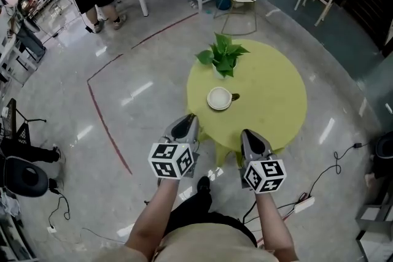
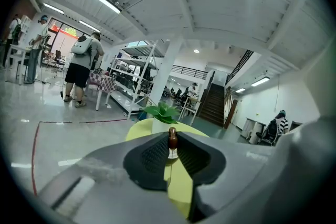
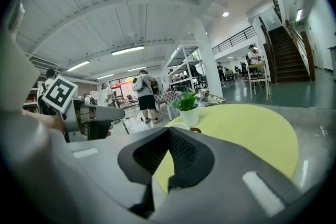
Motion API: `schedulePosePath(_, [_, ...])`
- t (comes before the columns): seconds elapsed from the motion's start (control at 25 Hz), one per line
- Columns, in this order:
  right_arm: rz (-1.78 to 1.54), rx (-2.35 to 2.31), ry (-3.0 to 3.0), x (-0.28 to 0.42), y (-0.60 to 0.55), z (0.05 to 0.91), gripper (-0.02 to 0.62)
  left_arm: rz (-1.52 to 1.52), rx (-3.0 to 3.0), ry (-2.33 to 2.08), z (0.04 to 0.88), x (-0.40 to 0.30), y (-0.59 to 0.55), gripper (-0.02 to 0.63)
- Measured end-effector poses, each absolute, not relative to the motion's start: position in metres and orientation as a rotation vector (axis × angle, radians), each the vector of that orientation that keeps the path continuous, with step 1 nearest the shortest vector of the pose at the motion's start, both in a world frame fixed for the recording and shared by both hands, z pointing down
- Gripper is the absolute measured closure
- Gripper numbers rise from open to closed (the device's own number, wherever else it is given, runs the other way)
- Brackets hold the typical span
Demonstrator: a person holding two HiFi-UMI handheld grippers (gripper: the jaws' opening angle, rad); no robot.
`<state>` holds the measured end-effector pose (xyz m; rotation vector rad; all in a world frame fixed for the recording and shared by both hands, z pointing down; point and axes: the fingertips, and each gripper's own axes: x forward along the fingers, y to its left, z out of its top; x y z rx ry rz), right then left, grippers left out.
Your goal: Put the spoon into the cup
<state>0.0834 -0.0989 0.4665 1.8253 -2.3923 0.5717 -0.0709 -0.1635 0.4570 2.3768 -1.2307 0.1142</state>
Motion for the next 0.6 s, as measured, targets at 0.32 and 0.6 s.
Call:
schedulePosePath(0.32, [0.579,1.871,-2.348,0.091,-0.121,0.473,0.594,0.12,2.387,-1.185,0.465,-0.063,-0.189,0.56])
schedulePosePath(0.6, [0.575,1.887,-2.33,0.089,-0.134,0.472,0.594,0.12,2.395,-1.154,0.467,-0.061,-0.203,0.56])
